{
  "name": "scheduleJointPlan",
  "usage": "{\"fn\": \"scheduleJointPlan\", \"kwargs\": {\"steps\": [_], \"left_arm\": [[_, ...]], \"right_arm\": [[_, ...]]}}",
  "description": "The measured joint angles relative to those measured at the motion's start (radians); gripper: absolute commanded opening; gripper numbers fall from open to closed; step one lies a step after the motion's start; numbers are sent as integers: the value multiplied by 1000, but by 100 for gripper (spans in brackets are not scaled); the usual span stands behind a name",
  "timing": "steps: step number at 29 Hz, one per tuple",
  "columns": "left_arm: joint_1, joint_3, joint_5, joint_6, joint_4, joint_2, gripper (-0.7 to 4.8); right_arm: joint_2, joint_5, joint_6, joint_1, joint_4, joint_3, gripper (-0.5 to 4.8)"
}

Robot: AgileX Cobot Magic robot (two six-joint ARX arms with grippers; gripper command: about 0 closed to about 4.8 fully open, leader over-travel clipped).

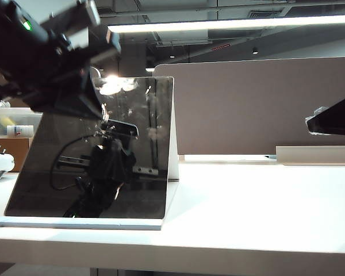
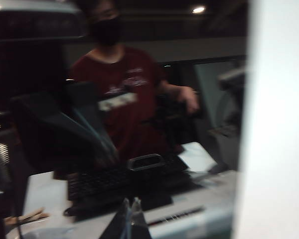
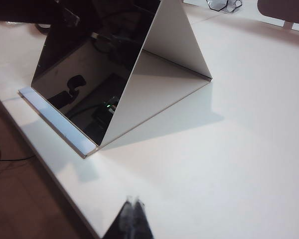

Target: Push the center of the mirror on the table forward to move it for a short distance.

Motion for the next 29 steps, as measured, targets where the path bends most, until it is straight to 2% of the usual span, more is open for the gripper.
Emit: {"fn": "scheduleJointPlan", "kwargs": {"steps": [2, 9, 13, 16, 21, 25, 29], "left_arm": [[1, 26, -32, -25, 16, 57, -5], [5, 31, -80, -36, 34, 108, -5], [23, 42, -79, -32, 158, 207, -5], [35, 71, -77, -32, 172, 275, -5], [111, 231, -65, 5, 190, 443, -5], [191, 405, 10, 34, 183, 581, -5], [195, 589, 55, 108, 172, 721, -5]], "right_arm": [[0, 0, 0, -1, 0, 0, -5], [0, 0, 0, -2, 0, 0, -5], [0, 0, 0, -2, 0, 0, -5], [1, 0, 0, -3, 0, 0, -5], [21, -1, 0, -83, -3, 0, -5], [32, -1, 0, -154, -6, 0, -5], [47, -2, 0, -238, -8, 0, -5]]}}
